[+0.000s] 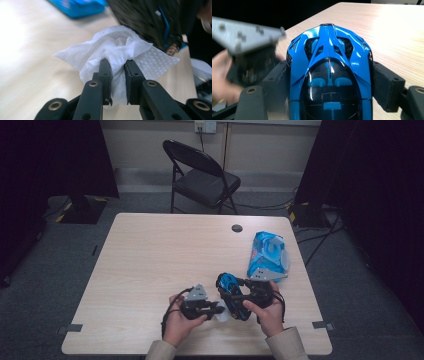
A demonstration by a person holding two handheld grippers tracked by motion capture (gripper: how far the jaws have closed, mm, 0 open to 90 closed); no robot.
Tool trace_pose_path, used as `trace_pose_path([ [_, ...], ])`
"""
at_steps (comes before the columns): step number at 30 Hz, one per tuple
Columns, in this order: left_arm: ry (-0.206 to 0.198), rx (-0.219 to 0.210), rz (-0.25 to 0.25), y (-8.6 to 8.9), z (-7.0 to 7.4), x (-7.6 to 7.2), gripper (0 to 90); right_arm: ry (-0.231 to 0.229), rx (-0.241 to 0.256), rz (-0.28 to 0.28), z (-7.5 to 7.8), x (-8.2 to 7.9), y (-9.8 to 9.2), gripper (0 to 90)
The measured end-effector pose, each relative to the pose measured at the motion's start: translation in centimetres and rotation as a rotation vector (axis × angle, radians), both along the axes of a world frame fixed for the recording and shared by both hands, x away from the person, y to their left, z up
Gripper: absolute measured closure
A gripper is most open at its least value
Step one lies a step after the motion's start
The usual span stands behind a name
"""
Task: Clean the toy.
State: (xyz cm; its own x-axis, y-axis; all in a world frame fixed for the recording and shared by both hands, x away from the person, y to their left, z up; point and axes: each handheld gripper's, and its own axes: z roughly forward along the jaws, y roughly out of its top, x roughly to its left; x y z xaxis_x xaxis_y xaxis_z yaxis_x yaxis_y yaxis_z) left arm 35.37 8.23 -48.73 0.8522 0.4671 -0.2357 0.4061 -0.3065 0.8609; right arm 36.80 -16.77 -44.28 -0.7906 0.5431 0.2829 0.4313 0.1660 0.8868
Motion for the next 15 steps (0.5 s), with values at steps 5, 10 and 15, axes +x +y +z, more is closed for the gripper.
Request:
trace_pose_path([
  [5, -0.037, -0.012, 0.073, 2.9, 2.1, 1.2, 77.9, 0.001, 0.005, 0.009, 0.1, -0.1, 0.1, 25.1],
  [10, -0.075, -0.064, 0.087, 3.2, 3.8, 1.9, 77.9, 0.000, -0.003, 0.032, 0.0, -0.3, 0.6, 25.1],
  [15, -0.086, -0.066, 0.070, 2.2, 4.3, 2.2, 77.9, -0.002, 0.003, 0.049, -0.2, -0.4, 0.9, 25.1],
])
